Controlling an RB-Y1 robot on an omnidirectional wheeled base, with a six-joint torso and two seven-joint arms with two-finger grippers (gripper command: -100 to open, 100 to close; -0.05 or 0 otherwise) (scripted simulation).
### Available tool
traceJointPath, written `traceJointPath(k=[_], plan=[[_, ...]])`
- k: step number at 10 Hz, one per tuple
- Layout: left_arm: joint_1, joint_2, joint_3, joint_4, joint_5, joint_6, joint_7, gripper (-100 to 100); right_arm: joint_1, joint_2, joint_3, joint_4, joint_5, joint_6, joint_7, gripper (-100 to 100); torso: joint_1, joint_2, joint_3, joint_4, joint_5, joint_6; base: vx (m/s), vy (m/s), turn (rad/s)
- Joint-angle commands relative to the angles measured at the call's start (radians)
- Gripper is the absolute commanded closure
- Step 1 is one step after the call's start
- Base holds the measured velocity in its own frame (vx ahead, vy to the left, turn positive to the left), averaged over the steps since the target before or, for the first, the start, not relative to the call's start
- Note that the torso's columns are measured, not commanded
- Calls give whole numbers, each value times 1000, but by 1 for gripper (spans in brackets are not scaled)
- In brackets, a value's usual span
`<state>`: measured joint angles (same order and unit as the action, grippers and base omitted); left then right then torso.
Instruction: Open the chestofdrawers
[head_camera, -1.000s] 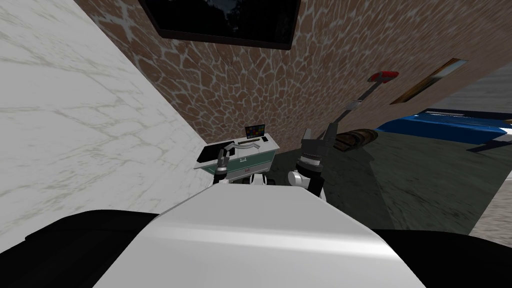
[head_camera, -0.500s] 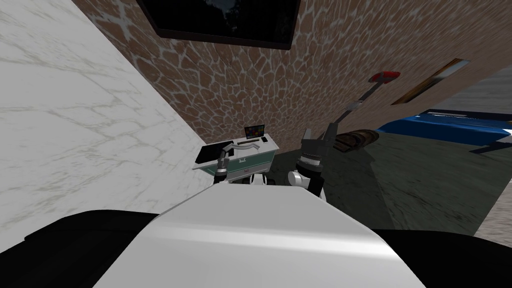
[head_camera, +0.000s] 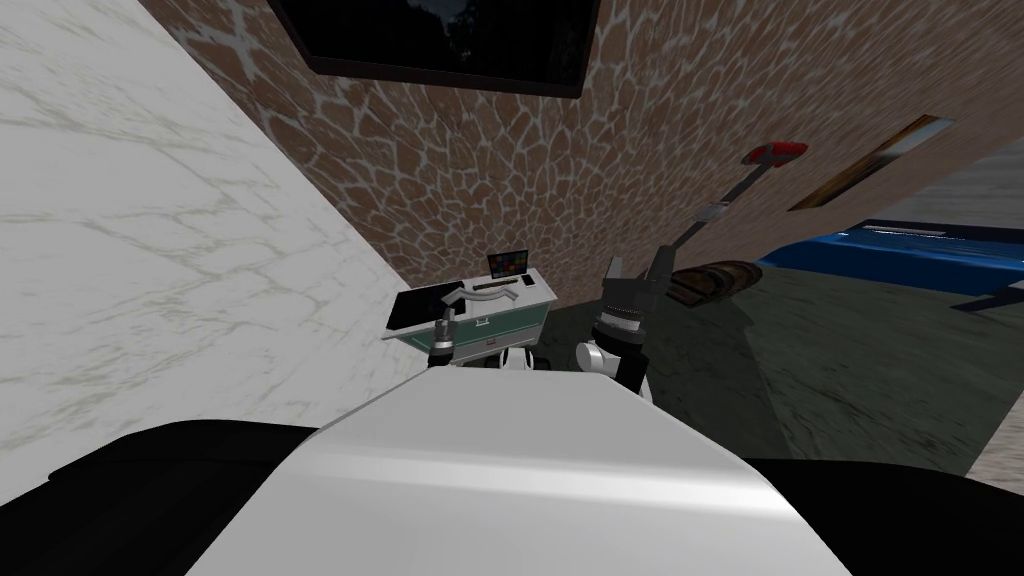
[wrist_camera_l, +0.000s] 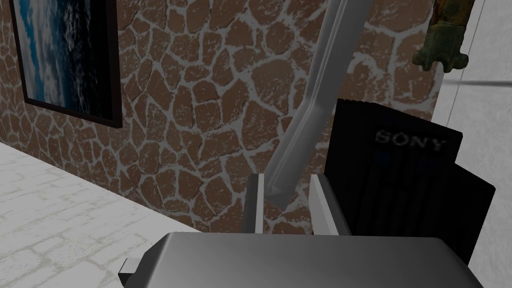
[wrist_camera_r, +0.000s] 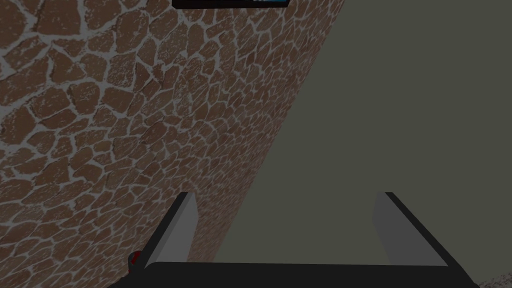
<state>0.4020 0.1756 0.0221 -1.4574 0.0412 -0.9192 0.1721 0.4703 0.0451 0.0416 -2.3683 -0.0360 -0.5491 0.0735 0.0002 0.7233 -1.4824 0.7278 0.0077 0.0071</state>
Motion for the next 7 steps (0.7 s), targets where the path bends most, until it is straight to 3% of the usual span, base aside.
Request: traceJointPath(k=[1, 3, 4, 6, 7], plan=[[-4, -3, -4, 81, 2, -38, 6, -100, 0, 0, 0, 0, 0, 0, 0, 0, 0, 0, 0, 0, 0, 1, 42, -48, 20], [-4, -3, -4, 99, 2, -38, 6, -100, 0, 0, 0, 0, 0, 0, 0, 0, 1, 0, 0, 1, 1, 2, 12, -31, 24], [-7, -5, -1, 138, 5, -68, 8, -100, 0, 0, 0, 0, 0, 0, 0, 0, 3, -2, -1, 0, 1, 3, 11, -42, 16], [-7, -5, -1, 147, 5, -68, 8, -100, 0, 0, 0, 0, 0, 0, 0, 0, 2, -6, -3, -1, 2, 3, 15, -30, 9], [-10, -7, 3, 175, 8, -98, 11, -100, 0, 0, 0, 0, 0, 0, 0, 0, 4, -6, -3, -1, 2, 3, 25, -39, 8]])
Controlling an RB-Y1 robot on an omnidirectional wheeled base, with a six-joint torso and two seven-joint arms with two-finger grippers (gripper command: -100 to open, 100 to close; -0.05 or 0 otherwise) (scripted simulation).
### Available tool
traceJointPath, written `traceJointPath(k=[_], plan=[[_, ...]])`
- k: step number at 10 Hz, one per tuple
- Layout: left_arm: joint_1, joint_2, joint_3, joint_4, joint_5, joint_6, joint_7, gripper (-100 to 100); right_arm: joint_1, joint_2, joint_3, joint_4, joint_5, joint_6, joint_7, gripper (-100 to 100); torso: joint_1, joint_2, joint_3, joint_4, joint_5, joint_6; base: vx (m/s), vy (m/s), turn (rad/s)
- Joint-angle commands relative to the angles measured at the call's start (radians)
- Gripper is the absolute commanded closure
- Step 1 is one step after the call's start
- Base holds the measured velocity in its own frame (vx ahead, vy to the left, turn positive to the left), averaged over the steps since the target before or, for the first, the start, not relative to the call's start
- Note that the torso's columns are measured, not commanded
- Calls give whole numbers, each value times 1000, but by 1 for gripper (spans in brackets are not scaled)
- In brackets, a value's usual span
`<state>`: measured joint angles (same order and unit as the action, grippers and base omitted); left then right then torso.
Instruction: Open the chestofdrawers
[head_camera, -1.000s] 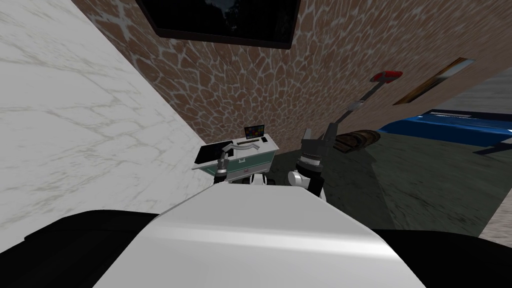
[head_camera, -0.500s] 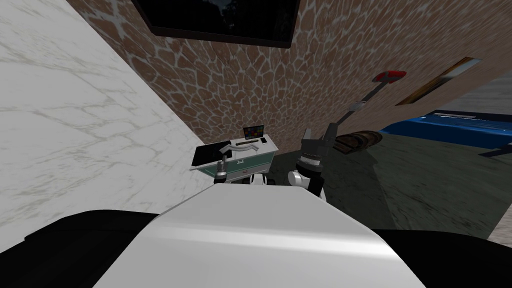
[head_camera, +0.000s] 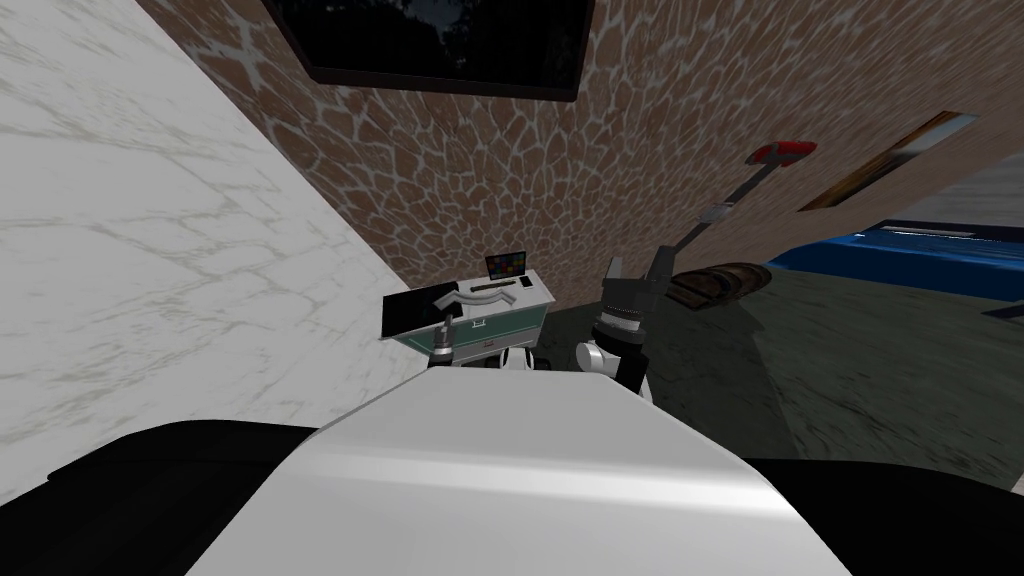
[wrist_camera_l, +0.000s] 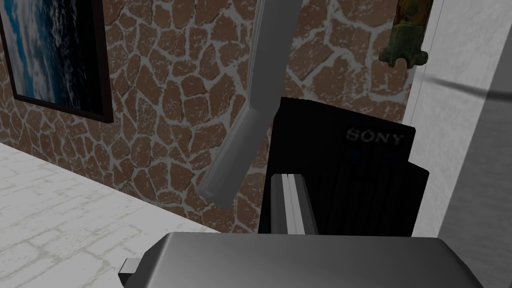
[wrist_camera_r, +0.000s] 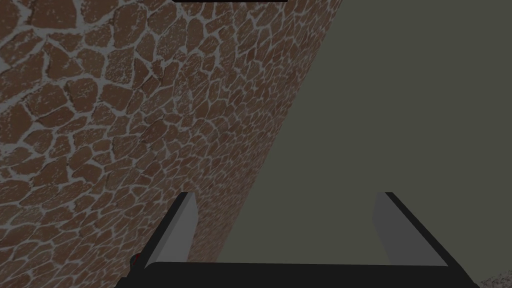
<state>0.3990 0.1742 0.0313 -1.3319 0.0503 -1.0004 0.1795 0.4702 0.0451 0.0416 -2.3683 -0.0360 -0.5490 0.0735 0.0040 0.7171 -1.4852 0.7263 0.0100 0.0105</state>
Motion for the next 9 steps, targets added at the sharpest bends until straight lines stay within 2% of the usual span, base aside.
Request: traceJointPath(k=[1, 2, 3, 4, 6, 9], plan=[[-7, -5, -7, 68, -1, -17, 3, -100, 0, 0, 0, 0, 0, 0, 0, 0, 0, -2, -1, 0, 0, -1, 25, -39, 32], [-7, -5, -7, 68, -1, -17, 3, -100, 0, 0, 0, 0, 0, 0, 0, 0, 1, -4, -2, -1, 1, 1, 4, -19, 9], [-10, -8, -3, 105, 2, -46, 5, -100, 0, 0, 0, 0, 0, 0, 0, 0, 3, -4, -2, 0, 1, 1, 12, -33, 18], [-10, -8, -3, 114, 2, -46, 5, -100, 0, 0, 0, 0, 0, 0, 0, 0, 3, -6, -3, -1, 2, 1, 24, -45, 15], [-17, -17, 3, 185, 8, -100, 9, -100, 0, 0, 0, 0, 0, 0, 0, 0, 6, -10, -4, -3, 3, 1, 38, -55, 28], [-17, -17, 3, 203, 8, -100, 9, -100, 0, 0, 0, 0, 0, 0, 0, 0, 9, -12, -4, -7, 10, 5, 20, -18, 12]])
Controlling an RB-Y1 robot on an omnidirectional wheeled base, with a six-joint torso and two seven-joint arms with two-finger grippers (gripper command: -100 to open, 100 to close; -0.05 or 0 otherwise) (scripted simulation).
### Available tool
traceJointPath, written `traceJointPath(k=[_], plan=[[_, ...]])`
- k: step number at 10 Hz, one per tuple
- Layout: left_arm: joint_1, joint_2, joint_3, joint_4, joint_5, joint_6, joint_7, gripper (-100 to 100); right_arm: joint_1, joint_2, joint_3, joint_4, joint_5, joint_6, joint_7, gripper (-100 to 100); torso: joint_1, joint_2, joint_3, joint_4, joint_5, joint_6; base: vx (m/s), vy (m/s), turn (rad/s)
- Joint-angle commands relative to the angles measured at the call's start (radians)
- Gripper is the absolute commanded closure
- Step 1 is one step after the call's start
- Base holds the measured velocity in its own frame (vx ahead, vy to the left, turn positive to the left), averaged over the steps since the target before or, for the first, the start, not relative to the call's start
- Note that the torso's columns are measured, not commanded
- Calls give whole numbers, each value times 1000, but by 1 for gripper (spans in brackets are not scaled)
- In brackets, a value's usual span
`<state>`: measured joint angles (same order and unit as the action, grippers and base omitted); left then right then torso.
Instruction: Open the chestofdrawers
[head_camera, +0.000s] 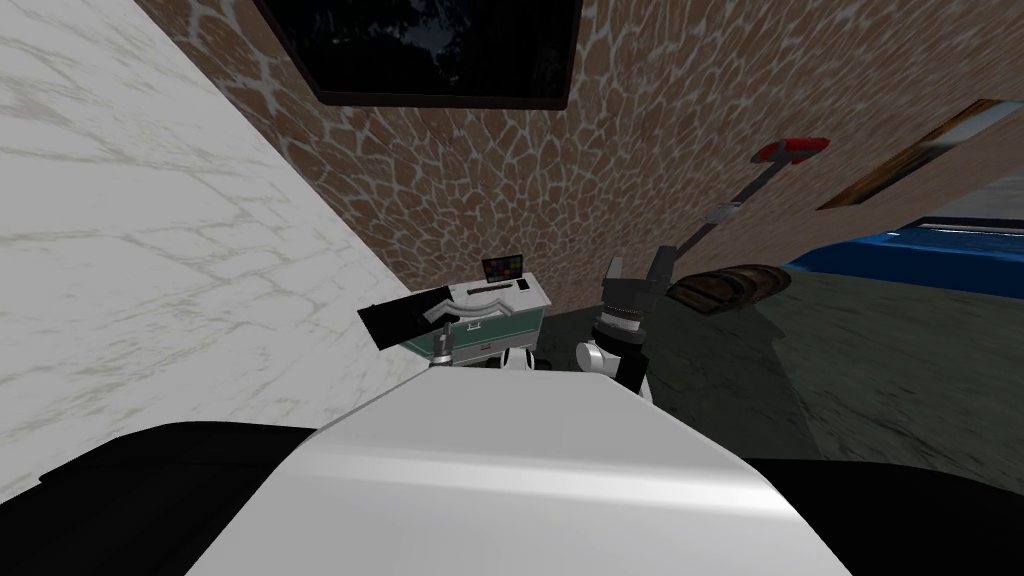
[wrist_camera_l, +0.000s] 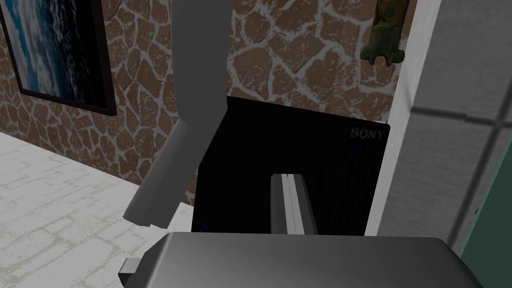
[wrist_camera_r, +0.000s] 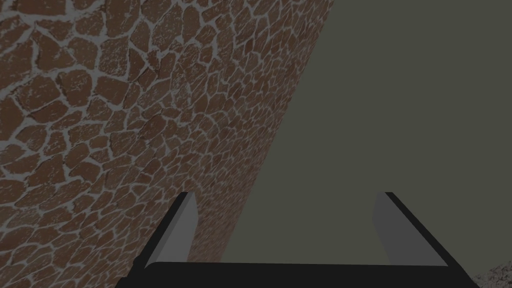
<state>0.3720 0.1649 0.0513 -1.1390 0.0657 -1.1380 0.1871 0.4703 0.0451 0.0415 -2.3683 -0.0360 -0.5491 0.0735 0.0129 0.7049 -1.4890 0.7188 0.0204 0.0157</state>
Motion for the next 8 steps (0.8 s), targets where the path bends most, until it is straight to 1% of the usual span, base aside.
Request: traceJointPath(k=[1, 2, 3, 4, 7, 8], plan=[[10, -7, -17, 10, -7, 37, 2, -100, 0, 0, 0, 0, 0, 0, 0, 0, 1, 0, -1, 2, -2, 0, -17, -4, -2], [10, -7, -17, 10, -7, 37, 2, -100, 0, 0, 0, 0, 0, 0, 0, 0, 0, -2, -1, 2, -2, 1, -12, -9, -15], [7, -13, -14, 39, -4, 11, 4, -100, 0, 0, 0, 0, 0, 0, 0, 0, -1, -2, -2, 3, -4, 0, 27, -34, 22], [7, -13, -14, 52, -4, 11, 4, -100, 0, 0, 0, 0, 0, 0, 0, 0, -2, -5, -3, 2, -4, -1, 38, -31, 35], [7, -13, -14, 52, -4, 11, 4, -100, 0, 0, 0, 0, 0, 0, 0, 0, 0, -4, -2, 3, -3, 2, -7, -10, -3], [4, -20, -11, 87, -2, -13, 6, -100, 0, 0, 0, 0, 0, 0, 0, 0, 0, -1, -2, 6, -6, 0, 23, -32, -10]])
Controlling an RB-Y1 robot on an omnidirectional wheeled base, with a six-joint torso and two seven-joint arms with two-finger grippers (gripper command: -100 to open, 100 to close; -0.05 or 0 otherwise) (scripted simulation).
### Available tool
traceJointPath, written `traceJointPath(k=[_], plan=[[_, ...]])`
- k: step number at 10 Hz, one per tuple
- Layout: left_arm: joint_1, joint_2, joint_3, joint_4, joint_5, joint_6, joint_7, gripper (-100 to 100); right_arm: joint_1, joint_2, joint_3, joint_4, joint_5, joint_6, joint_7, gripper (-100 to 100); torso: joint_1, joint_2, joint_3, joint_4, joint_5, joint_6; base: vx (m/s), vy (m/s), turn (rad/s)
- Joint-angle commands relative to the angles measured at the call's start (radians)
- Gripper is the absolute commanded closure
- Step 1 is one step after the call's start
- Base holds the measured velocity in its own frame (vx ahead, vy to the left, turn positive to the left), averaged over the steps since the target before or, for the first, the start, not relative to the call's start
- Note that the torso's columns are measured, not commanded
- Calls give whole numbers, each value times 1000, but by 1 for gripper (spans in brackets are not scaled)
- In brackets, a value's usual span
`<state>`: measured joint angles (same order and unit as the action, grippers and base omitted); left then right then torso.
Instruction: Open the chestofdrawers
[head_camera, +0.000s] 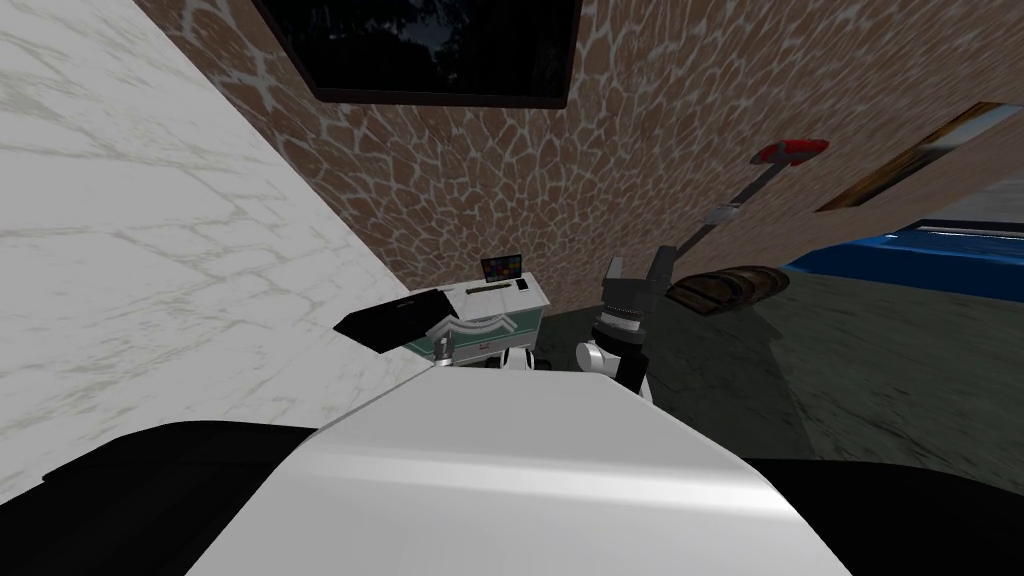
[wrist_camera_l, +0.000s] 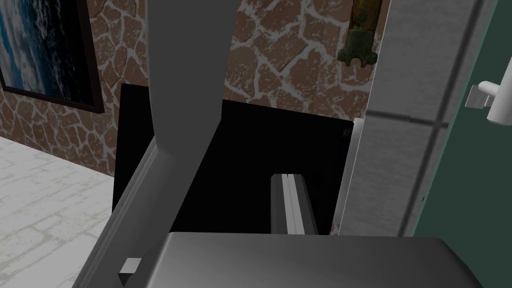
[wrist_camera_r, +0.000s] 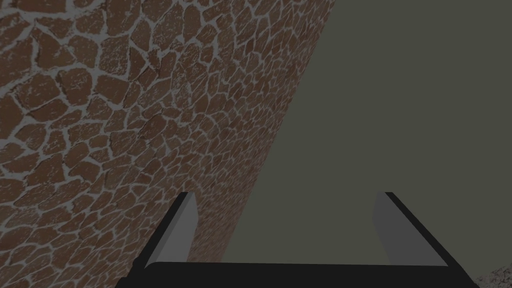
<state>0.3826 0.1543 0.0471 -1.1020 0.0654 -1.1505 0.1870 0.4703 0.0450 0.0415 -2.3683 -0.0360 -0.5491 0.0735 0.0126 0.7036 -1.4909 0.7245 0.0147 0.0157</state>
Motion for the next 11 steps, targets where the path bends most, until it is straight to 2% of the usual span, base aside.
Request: traceJointPath(k=[1, 3, 5, 6, 11], plan=[[-6, -10, -7, 56, -2, -1, 6, -100, 0, 0, 0, 0, 0, 0, 0, 0, -1, 0, 0, 0, -1, -2, 44, -49, -23], [-12, -28, -2, 118, 3, -46, 9, -100, 0, 0, 0, 0, 0, 0, 0, 0, -5, 14, 5, 6, -8, -9, 64, -61, -4], [-14, -39, 1, 165, 6, -67, 10, -100, 0, 0, 0, 0, 0, 0, 0, 0, -11, 34, 15, 14, -15, -15, 30, -27, 42], [-14, -39, 1, 165, 6, -67, 10, -100, 0, 0, 0, 0, 0, 0, 0, 0, -12, 40, 18, 15, -15, -15, 6, -10, 26], [-23, -114, 10, 286, 14, -143, 16, -100, 0, 0, 0, 0, 0, 0, 0, 0, -14, 33, 14, 13, -15, -16, 14, -26, 41]])
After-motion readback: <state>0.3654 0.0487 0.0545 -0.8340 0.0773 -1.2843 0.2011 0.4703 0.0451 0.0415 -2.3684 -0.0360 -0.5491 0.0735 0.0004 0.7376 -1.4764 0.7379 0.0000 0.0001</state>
